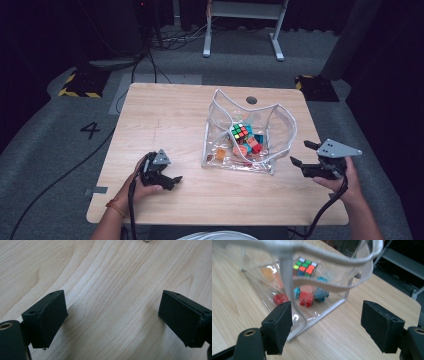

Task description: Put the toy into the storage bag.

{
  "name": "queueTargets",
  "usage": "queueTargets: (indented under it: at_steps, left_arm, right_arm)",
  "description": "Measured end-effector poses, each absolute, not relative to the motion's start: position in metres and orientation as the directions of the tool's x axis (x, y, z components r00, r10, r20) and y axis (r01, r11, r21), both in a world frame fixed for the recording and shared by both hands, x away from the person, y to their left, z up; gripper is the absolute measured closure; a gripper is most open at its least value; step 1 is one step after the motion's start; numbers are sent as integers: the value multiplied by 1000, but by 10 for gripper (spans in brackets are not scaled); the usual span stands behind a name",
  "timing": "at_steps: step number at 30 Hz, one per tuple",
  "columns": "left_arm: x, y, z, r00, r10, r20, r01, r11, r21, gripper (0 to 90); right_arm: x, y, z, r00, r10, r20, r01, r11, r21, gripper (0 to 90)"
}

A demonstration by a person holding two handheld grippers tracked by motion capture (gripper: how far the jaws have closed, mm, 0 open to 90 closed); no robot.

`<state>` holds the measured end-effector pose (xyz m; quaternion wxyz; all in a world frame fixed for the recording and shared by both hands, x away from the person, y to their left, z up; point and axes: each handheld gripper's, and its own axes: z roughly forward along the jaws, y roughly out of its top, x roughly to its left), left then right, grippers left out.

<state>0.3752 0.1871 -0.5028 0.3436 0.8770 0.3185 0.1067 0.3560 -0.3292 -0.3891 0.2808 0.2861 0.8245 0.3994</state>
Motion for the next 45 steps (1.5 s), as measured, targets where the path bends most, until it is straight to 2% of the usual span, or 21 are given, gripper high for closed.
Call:
queueTargets:
  at_steps: [22, 35, 42, 45]
  left_arm:
    - [375, 187, -503, 774, 633, -32, 486, -562, 669, 85]
    - [376, 187, -503, 773, 634, -31, 487, -562, 669, 82]
    - [376, 187, -503, 776, 630, -30, 484, -565, 668, 82]
    - [376, 187, -503, 776, 630, -32, 485, -564, 668, 82]
  right_arm:
    - [357, -344, -459, -669, 720, -185, 389, 552, 737, 251]
    - [348, -364, -491, -635, 767, -94, 474, 483, 736, 229]
    - [341, -374, -502, -609, 793, -26, 514, 419, 748, 191]
    - [339, -376, -503, -598, 801, -26, 524, 415, 743, 170]
